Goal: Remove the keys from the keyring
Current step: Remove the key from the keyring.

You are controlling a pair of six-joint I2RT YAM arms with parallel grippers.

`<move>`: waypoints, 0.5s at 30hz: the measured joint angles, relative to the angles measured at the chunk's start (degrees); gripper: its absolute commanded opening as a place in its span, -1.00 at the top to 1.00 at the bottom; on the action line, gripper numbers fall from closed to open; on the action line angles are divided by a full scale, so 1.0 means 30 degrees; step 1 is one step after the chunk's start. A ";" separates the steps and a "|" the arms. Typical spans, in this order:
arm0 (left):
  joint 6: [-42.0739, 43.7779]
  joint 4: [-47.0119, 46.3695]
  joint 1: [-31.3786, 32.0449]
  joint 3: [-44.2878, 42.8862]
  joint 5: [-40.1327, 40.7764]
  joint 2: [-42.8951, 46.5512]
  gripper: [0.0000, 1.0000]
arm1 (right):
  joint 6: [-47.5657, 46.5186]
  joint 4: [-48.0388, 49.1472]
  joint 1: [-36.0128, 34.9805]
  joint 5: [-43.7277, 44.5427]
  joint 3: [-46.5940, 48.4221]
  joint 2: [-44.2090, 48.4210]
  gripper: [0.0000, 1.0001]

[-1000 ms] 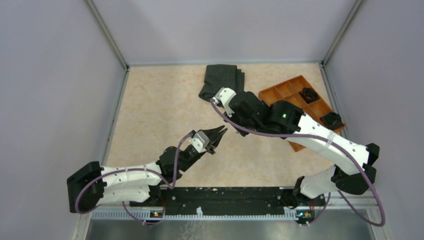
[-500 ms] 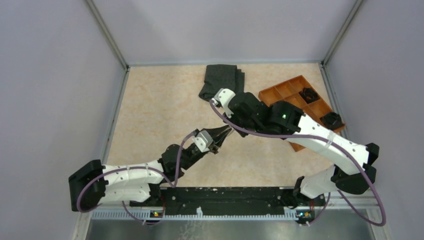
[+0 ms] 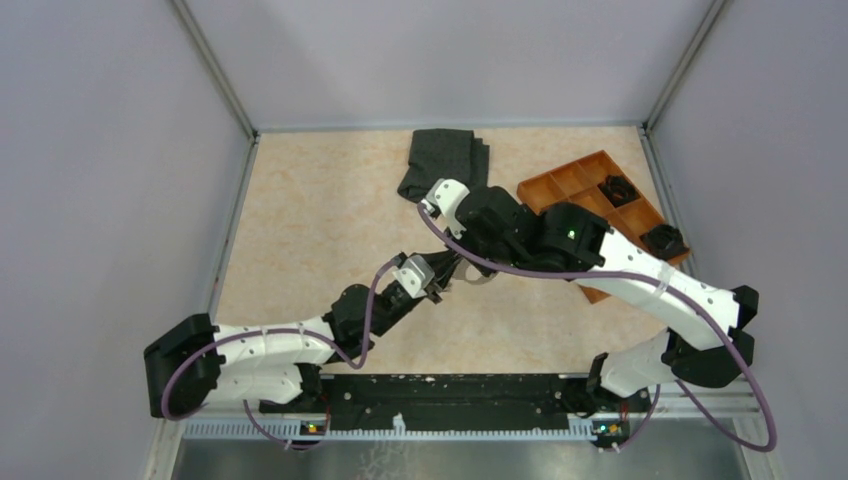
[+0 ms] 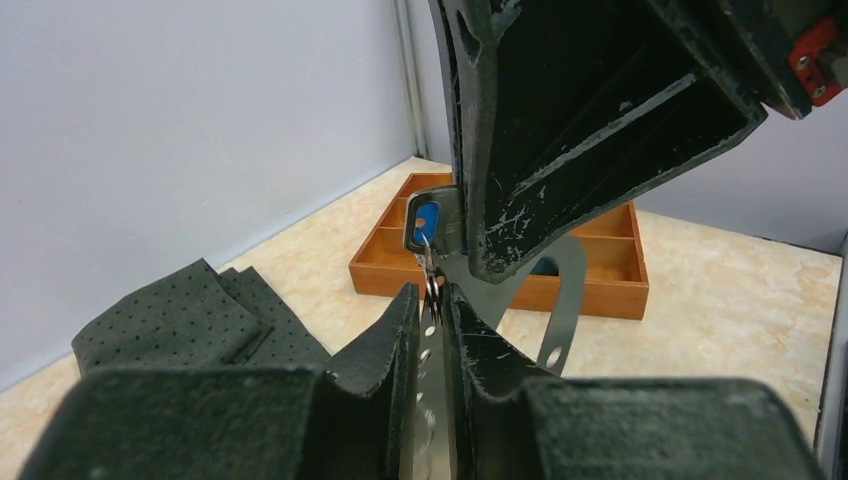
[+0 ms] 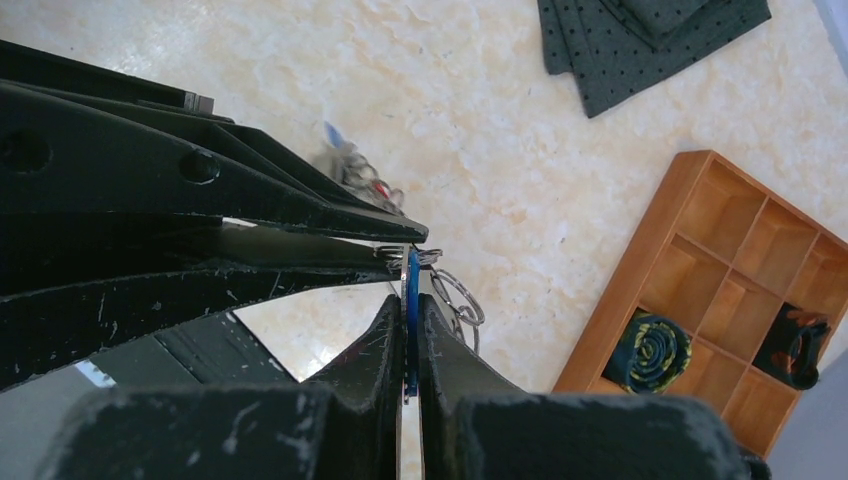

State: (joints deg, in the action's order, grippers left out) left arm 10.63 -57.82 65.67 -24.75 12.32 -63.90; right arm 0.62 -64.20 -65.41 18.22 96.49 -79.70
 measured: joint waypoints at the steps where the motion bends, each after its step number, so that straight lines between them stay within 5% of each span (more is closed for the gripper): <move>1: 0.0000 0.0000 0.0000 0.0000 -0.0007 0.0015 0.64 | 0.0000 -0.0029 -0.0029 0.0007 0.0000 0.0000 1.00; 6: 0.0058 0.0007 0.0000 0.0000 -0.0189 0.0437 0.99 | 0.0000 -0.0036 -0.0044 0.0007 0.0000 0.0000 1.00; 15: 0.0095 0.0284 0.0000 0.0007 -0.0299 0.0583 1.00 | 0.0007 -0.0058 -0.0109 0.0423 0.0007 0.0000 1.00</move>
State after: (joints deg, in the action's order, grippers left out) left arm 10.92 -56.97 65.67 -24.73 11.42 -62.15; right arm 0.64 -64.38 -65.73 19.49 96.51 -79.70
